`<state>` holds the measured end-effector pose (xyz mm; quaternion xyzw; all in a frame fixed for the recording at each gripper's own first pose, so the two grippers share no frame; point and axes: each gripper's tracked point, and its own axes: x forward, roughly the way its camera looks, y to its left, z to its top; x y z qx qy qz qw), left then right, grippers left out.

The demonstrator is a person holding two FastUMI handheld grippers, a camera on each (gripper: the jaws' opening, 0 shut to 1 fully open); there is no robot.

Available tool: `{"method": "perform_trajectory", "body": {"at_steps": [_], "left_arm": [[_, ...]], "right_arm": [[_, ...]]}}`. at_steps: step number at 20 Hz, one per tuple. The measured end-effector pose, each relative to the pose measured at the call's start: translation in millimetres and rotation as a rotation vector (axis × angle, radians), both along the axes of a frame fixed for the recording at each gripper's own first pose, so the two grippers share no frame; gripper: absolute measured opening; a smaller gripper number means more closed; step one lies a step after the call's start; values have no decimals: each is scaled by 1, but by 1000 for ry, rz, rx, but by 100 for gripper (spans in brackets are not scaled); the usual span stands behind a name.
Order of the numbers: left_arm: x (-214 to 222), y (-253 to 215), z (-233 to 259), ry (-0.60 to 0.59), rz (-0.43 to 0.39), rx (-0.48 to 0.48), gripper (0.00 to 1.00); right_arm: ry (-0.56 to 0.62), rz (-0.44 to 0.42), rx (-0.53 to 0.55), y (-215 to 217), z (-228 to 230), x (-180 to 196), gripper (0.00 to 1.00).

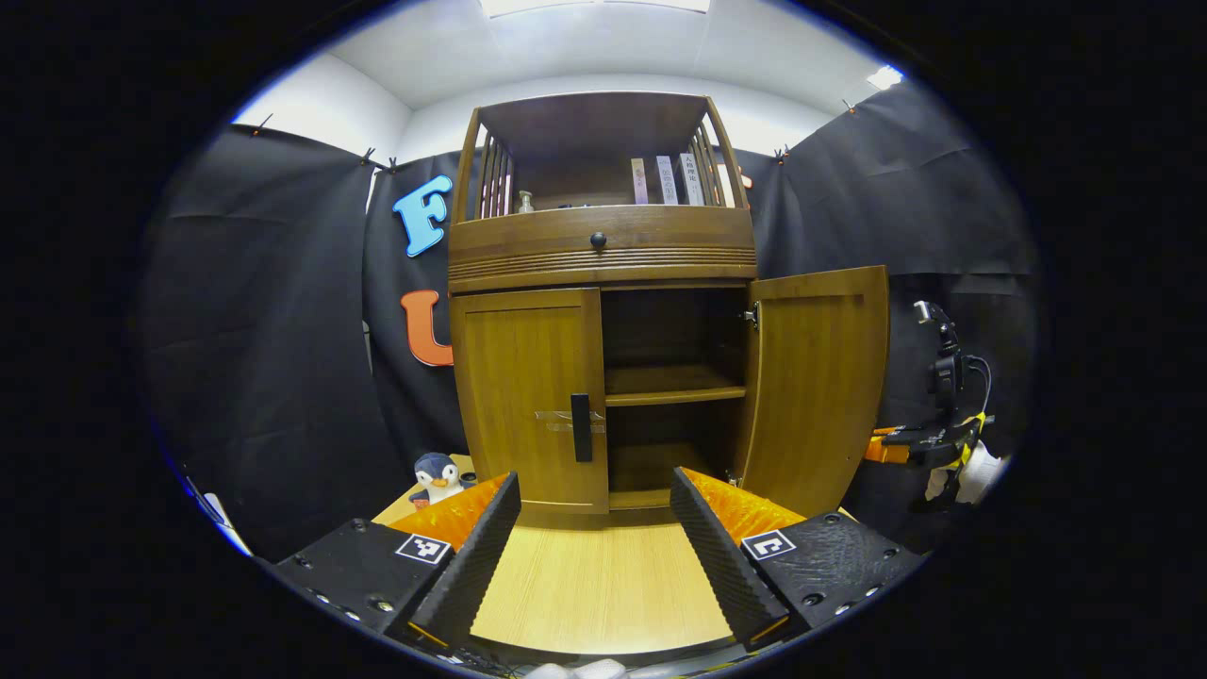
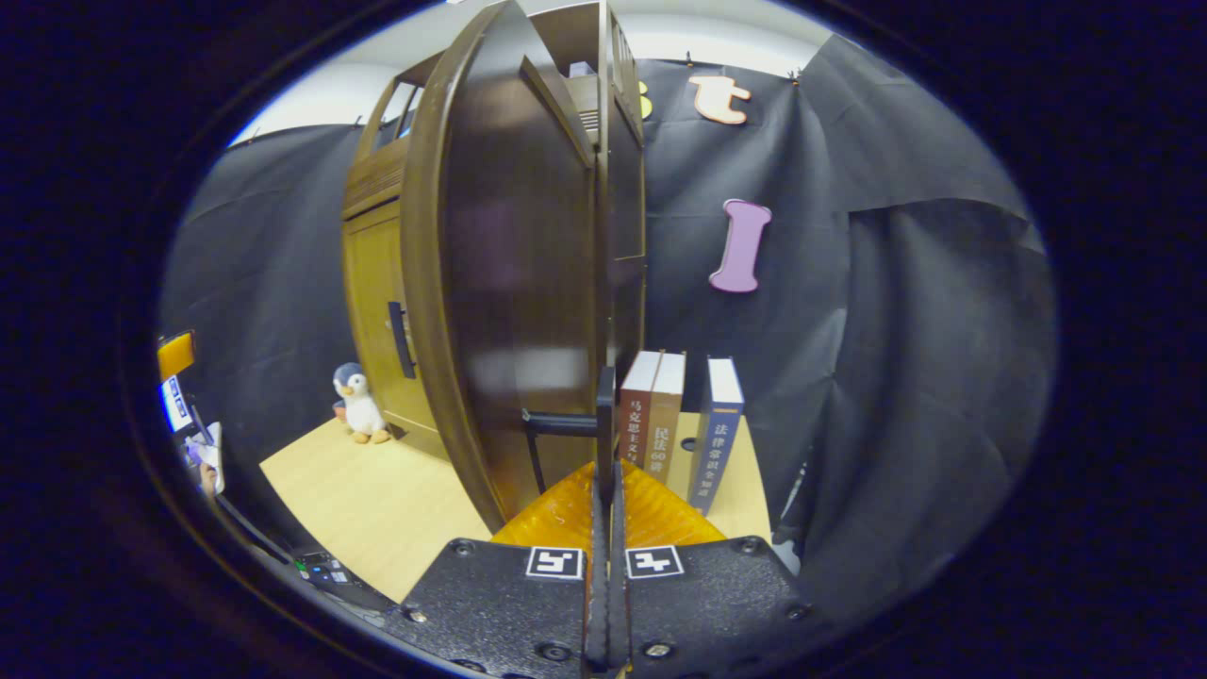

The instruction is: Open the right door of the double-door shoe cabinet with the right hand, and open the left door with the left hand.

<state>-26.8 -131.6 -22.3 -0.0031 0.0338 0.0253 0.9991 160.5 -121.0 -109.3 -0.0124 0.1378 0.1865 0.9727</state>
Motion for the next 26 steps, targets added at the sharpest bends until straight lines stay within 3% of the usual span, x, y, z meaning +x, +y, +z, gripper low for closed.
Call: {"method": "perform_trajectory", "body": {"at_steps": [8, 11, 15, 16, 20, 24, 25, 26], "left_arm": [[9, -24, -4, 29, 54, 9, 96], [21, -16, -7, 30, 41, 6, 96], [46, 4, -6, 7, -22, 1, 96], [54, 14, -6, 4, -37, 3, 100], [89, 54, -4, -21, -82, 12, 96], [126, 86, -9, -28, -112, 11, 100], [134, 91, -10, -28, -121, 4, 96], [141, 94, -11, -24, -127, -2, 100]], "right_arm": [[7, 98, 4, 0, -1, 0, 5], [10, 68, -2, -7, 1, 0, 11], [3, -104, 41, -36, 20, -4, 74], [-3, -144, 50, -38, 29, -11, 89], [-105, -294, 12, -38, 83, -47, 99], [-171, -481, 22, -19, 112, -72, 99], [-190, -509, 27, -13, 117, -80, 99], [-199, -519, 47, -4, 121, -87, 99]]}}
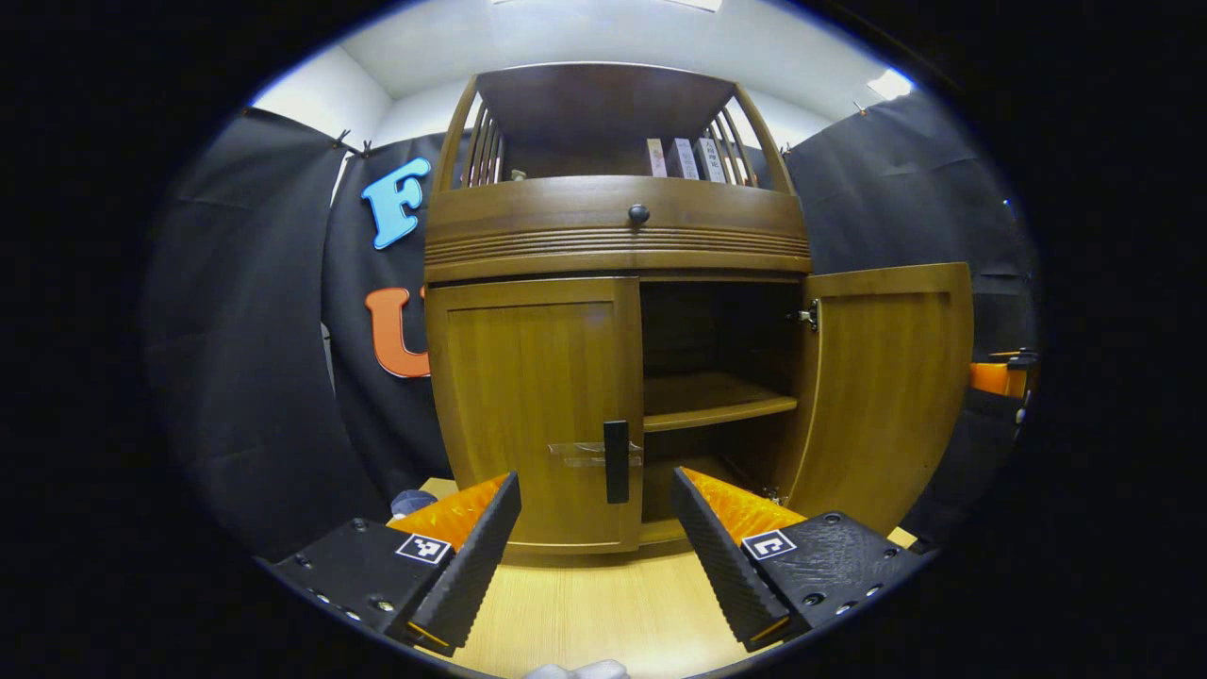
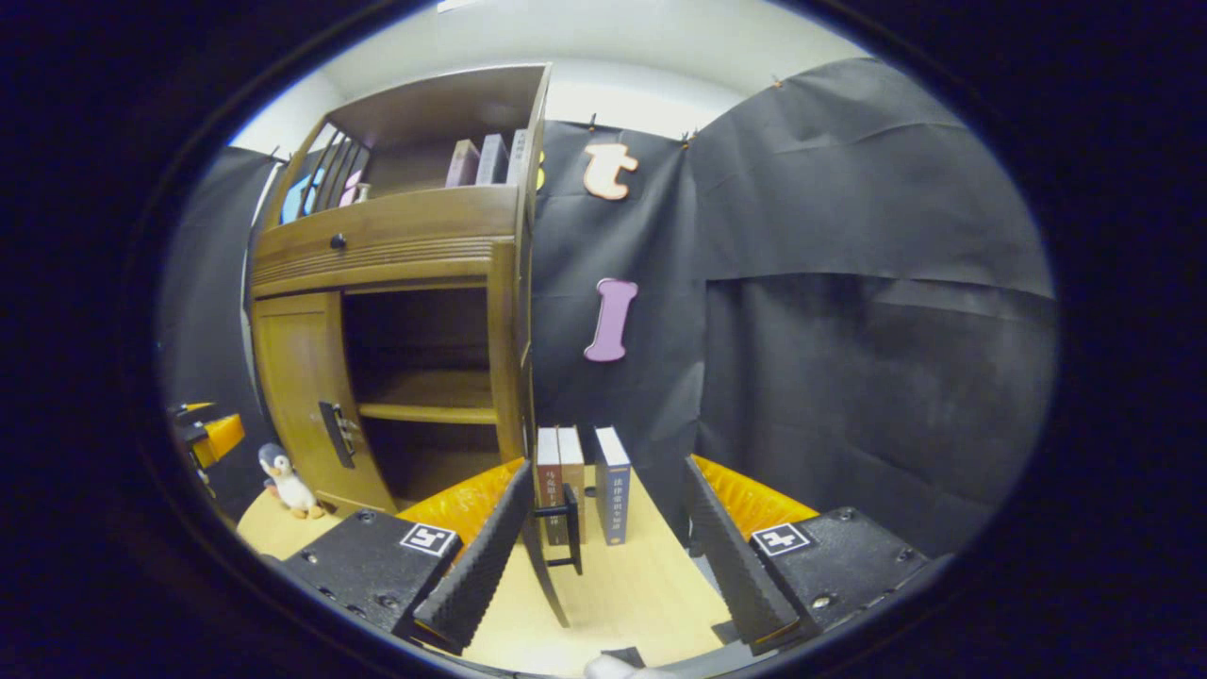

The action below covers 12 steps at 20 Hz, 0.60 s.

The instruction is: Open the right door of the double-door shoe cabinet with the right hand, and open the left door with the left hand.

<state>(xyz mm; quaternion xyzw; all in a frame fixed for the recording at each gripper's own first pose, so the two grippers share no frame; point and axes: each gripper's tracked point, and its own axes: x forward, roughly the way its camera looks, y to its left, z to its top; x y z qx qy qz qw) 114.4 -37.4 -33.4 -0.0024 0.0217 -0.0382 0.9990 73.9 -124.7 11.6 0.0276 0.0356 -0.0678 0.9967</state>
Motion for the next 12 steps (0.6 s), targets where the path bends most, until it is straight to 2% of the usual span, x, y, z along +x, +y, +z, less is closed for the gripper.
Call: {"method": "perform_trajectory", "body": {"at_steps": [1, 4, 10, 11, 12], "left_arm": [[5, 4, -1, 5, -5, -7, 96], [25, 10, -11, 7, -18, -4, 96], [59, -6, -33, 6, -54, 15, 96], [66, -10, -35, 1, -61, 15, 100], [75, -15, -37, -7, -64, 19, 96]], "right_arm": [[-8, -4, 5, 15, -2, -6, 99], [-9, -9, -5, 48, -12, -19, 99], [45, 79, 18, 122, -46, -23, 99], [53, 99, 21, 132, -46, -25, 99], [59, 111, 19, 139, -44, -26, 99]]}}
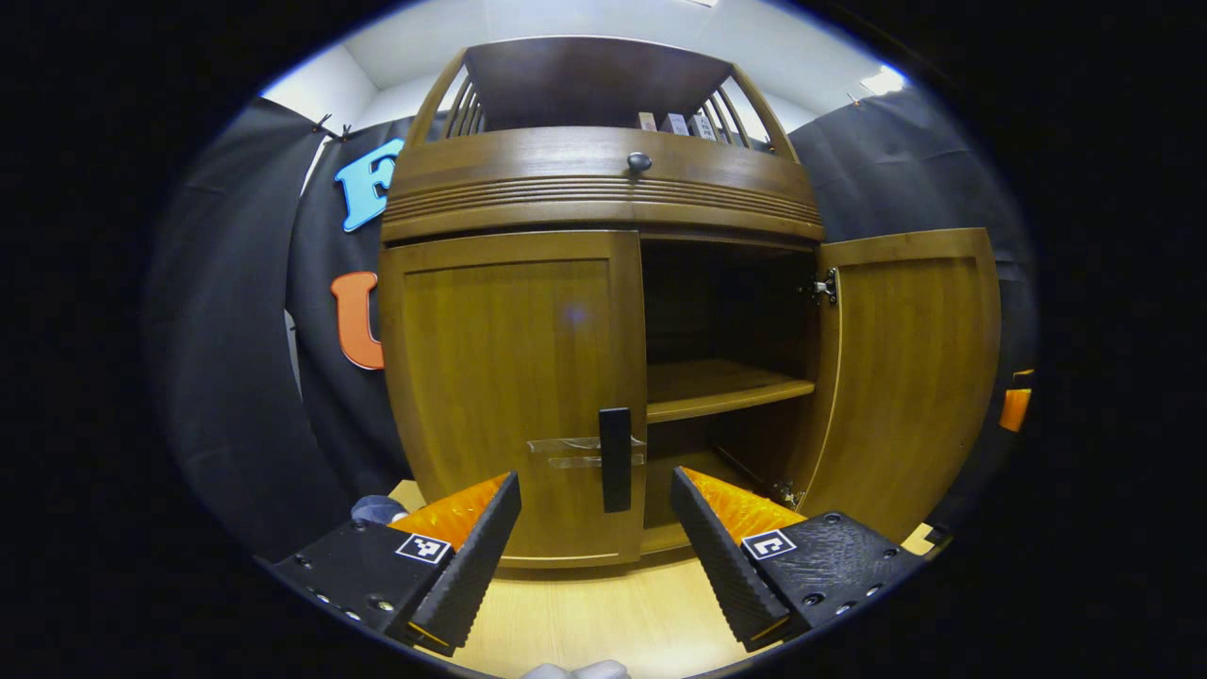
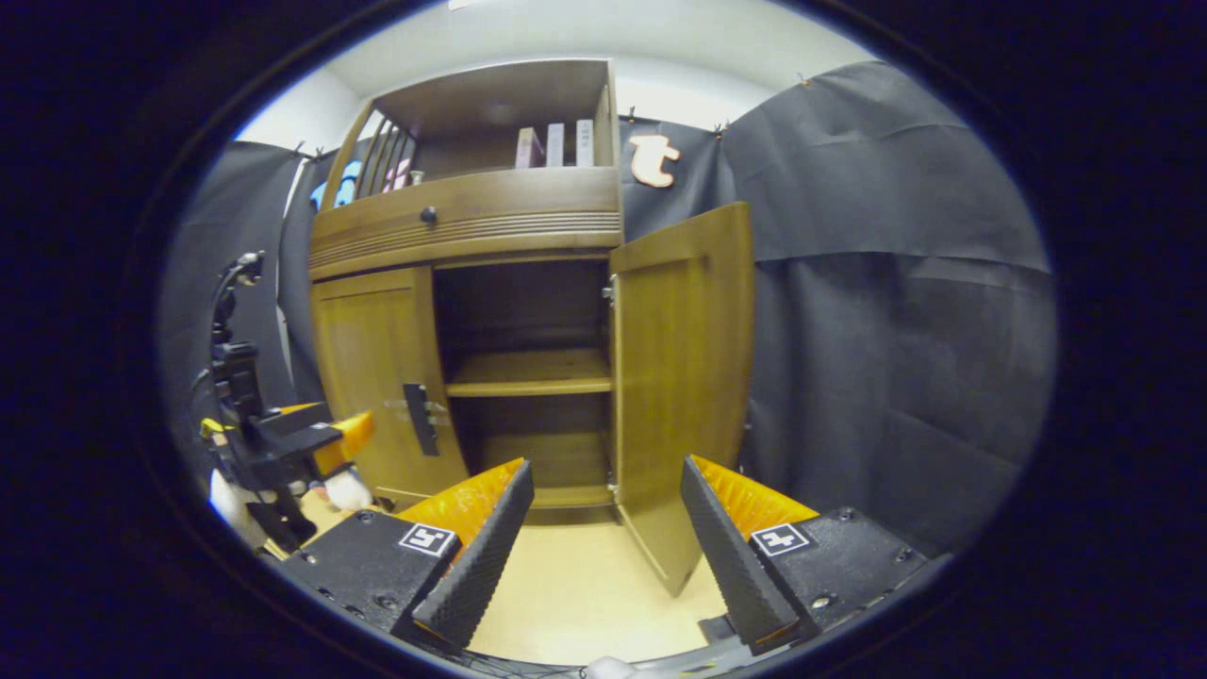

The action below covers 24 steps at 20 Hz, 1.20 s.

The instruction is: Open the right door of the double-door shoe cabinet with the right hand, and open the left door with the left hand.

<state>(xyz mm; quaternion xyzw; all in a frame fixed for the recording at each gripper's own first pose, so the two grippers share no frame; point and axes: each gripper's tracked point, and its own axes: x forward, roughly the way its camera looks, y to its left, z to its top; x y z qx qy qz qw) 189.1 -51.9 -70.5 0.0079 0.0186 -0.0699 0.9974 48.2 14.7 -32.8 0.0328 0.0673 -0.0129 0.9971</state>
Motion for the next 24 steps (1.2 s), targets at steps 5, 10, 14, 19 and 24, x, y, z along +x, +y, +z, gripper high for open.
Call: {"method": "perform_trajectory", "body": {"at_steps": [5, 10, 14, 19, 24], "left_arm": [[52, -24, -10, -27, -14, 8, 96], [104, -38, -23, -25, -11, -23, 96], [134, -37, -39, -16, 16, -34, 74], [145, -32, -46, -23, 30, -47, 57], [140, -29, -46, -6, 30, -50, 25]], "right_arm": [[14, 20, -29, 13, 8, 7, 99], [35, -7, -67, 7, 17, 7, 99], [51, -23, -87, -1, 18, 4, 99], [71, -23, -91, -10, 10, 1, 99], [68, 5, -86, -9, 11, 3, 100]]}}
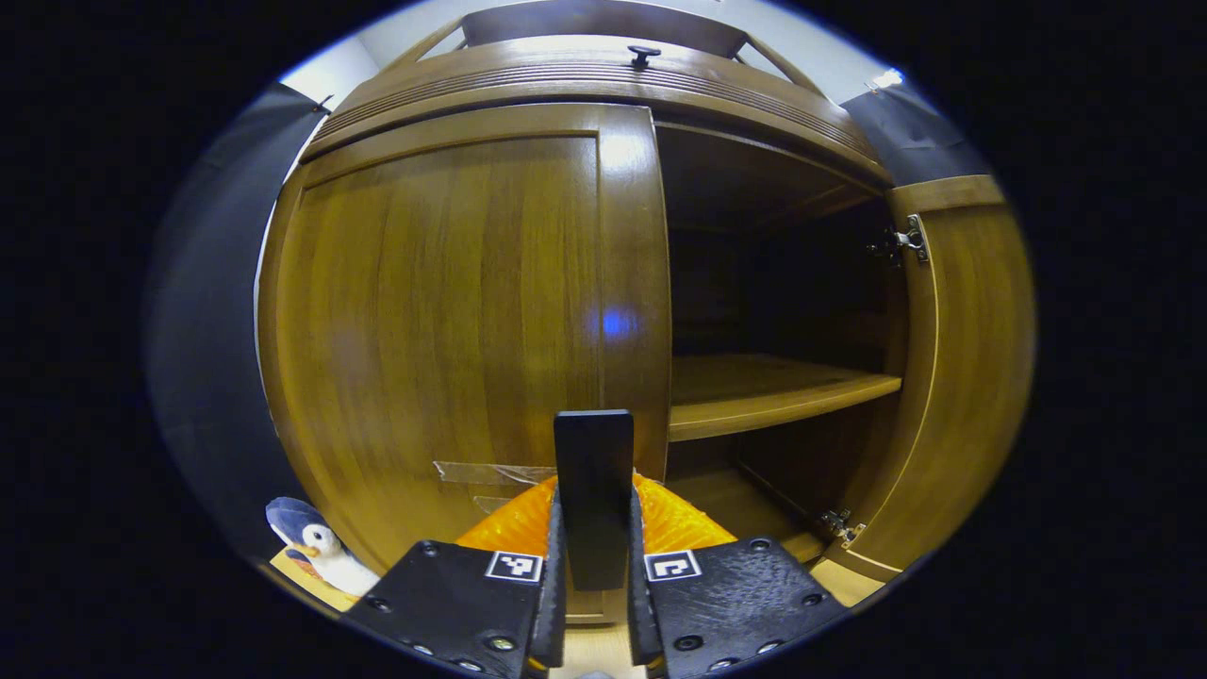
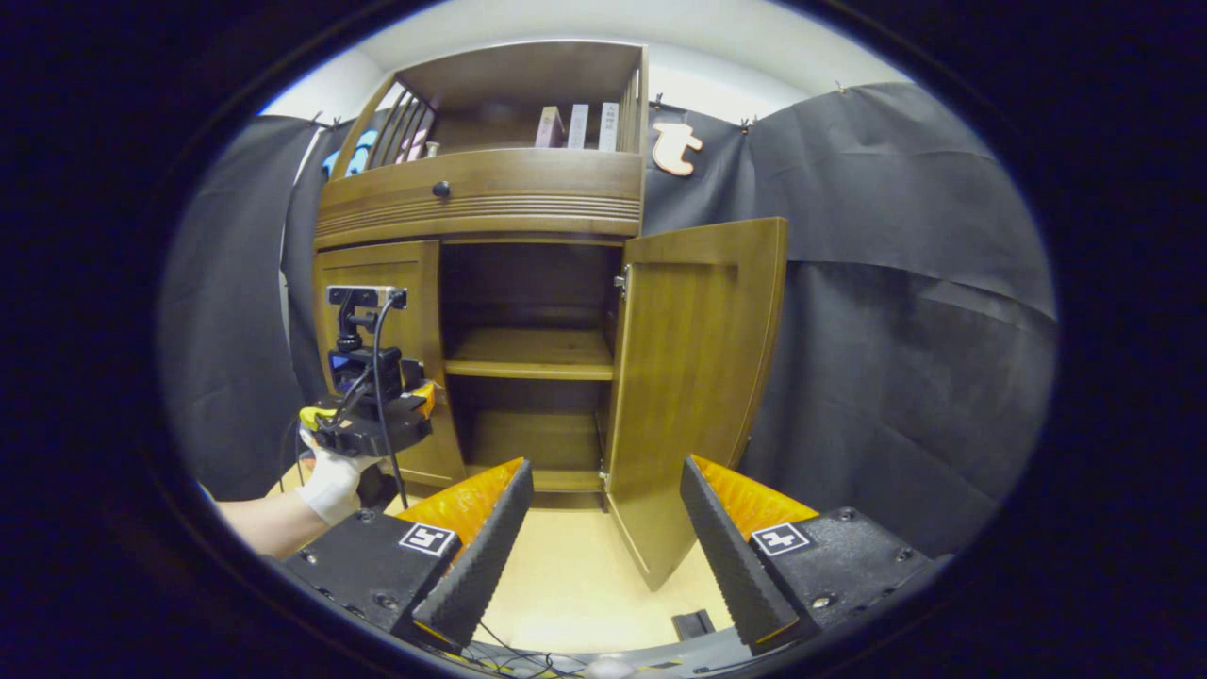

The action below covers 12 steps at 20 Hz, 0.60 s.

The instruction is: Open the right door of the double-door shoe cabinet with the right hand, and open the left door with the left hand.

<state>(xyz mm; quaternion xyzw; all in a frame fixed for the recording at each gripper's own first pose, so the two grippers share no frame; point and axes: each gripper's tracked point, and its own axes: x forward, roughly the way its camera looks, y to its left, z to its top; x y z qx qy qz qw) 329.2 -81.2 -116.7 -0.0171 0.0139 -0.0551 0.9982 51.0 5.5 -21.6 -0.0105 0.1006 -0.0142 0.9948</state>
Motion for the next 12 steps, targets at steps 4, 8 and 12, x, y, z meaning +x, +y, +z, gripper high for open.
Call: {"method": "perform_trajectory", "body": {"at_steps": [4, 8, 12], "left_arm": [[-19, 3, -2, 5, -18, 5, 19], [-43, 9, -6, 14, -28, 3, 20], [-69, 19, -7, 18, -16, -5, 19]], "right_arm": [[-10, 33, 4, 4, -1, -5, 100], [-9, 57, 17, 4, -5, -12, 99], [-20, 79, 29, 3, -4, -15, 99]]}}
